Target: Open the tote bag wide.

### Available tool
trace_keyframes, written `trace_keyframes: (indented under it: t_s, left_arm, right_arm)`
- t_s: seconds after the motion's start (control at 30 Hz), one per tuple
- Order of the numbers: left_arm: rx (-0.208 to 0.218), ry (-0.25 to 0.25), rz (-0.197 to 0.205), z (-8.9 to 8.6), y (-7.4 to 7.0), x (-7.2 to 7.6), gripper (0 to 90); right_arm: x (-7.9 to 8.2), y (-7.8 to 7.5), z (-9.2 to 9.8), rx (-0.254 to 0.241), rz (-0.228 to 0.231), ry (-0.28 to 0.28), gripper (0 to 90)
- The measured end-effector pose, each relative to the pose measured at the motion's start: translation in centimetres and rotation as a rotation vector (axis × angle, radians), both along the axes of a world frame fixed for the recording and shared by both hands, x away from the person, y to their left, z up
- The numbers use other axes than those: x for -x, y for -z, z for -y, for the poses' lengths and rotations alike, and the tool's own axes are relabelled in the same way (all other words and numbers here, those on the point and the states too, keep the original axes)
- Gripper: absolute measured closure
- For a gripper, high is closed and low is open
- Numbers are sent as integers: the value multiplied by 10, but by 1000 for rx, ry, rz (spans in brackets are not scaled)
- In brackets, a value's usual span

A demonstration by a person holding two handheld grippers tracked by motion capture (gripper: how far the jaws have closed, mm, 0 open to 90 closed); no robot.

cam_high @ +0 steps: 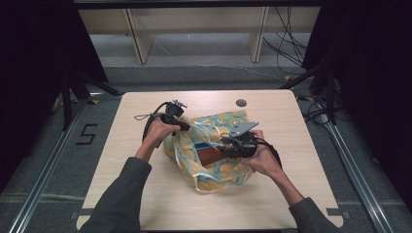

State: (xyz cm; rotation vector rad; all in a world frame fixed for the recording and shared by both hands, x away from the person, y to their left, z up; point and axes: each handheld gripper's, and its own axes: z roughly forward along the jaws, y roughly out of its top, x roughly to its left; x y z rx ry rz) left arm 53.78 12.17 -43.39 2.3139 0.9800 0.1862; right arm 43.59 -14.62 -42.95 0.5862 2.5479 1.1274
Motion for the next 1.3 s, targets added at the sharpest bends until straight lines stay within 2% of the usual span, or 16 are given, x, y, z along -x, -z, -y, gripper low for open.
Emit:
trace_keyframes:
  t_s: [0.07,0.13,0.27,0.33,0.47,0.57,0.67,0.73,0.77,0.87,0.9,0.97,1.0,1.13,1.2,1.3]
  left_arm:
    - [-4,1,5,-1,-1,1,879]
    - [18,-15,6,-1,-1,2,875]
    - [-26,24,7,-2,-2,4,839]
    - [-9,24,15,1,-4,7,800]
    - [-57,82,55,18,-16,23,651]
    - [-83,117,123,39,-30,44,489]
    - [-101,216,207,61,-41,61,468]
    - [-134,260,233,73,-42,60,454]
    - [-144,260,241,78,-40,57,443]
    - [-140,229,213,86,-28,43,416]
    - [-137,208,207,88,-24,39,386]
    - [-98,171,165,89,-16,33,337]
    - [-84,145,149,89,-14,30,317]
    - [-42,114,114,92,-9,23,299]
    - [-40,103,106,95,-6,21,318]
    - [-47,109,99,103,-2,20,511]
  right_arm:
    - [-5,2,-1,18,-7,21,890]
    - [-14,-2,6,-29,3,61,900]
    - [-48,-18,34,-104,36,234,900]
    - [-65,-19,47,-165,-27,334,900]
    - [-89,-3,61,-105,-94,433,900]
    - [-96,12,64,-73,-136,450,900]
    - [-98,21,62,-82,-156,465,900]
    - [-98,24,62,-70,-148,442,900]
    - [-96,23,61,-74,-177,461,900]
    - [-96,28,65,-62,-149,456,900]
    - [-94,26,66,-61,-192,458,900]
    - [-95,30,72,-26,-145,431,894]
    - [-93,30,70,-72,-182,445,892]
    - [-92,30,75,-89,-179,431,880]
    - [-92,29,76,-94,-193,448,871]
    - [-92,29,77,-112,-195,457,848]
